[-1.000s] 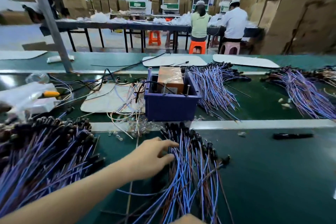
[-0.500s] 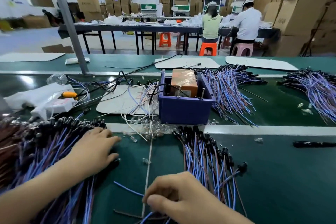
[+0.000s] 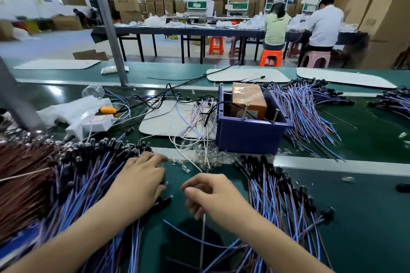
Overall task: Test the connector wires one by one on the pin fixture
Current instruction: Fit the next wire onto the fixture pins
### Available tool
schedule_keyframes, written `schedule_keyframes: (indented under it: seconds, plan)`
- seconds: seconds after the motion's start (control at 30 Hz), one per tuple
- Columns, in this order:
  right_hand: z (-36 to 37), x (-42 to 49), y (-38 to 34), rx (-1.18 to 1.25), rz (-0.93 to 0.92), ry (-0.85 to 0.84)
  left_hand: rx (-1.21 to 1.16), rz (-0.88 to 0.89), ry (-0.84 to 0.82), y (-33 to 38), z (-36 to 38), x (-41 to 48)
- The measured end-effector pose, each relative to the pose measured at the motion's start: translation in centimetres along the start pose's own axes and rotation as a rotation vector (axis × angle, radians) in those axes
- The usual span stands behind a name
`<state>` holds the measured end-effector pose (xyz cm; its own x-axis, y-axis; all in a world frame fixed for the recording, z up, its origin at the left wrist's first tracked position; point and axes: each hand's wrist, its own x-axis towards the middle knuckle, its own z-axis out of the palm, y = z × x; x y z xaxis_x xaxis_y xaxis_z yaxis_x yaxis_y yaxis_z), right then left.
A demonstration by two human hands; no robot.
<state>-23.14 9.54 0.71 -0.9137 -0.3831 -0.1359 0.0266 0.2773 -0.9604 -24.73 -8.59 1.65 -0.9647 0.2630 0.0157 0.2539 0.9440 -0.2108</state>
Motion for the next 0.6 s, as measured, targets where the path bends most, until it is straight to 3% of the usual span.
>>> schedule_keyframes:
  seconds: [0.07,0.13,0.23,0.37,0.47,0.6]
  plan:
    - [0.7,0.6,-0.7,0.269,0.13,-0.038,-0.149,-0.028,0.145,0.4,-1.0,0.0]
    - [1.2,1.1,-1.8,0.565,0.314,-0.14,-0.441,-0.022,0.341,1.0,-2.6,0.1]
    - [1.5,1.3,-3.2,0.861,0.377,-0.284,-0.694,0.19,0.527,2.5,-5.2,0.0]
    - [-0.8,2.1,-3.7,1.053,0.267,-0.117,-0.556,0.625,0.482,4.5,-6.6,-1.0]
    - [-4.4,2.8,-4.6,1.142,0.289,-0.104,-0.518,0.819,0.397,5.7,-6.3,-2.5]
    - [-8.6,2.6,-4.9,1.084,0.129,0.102,-0.461,1.044,0.236,7.0,-4.4,-3.4]
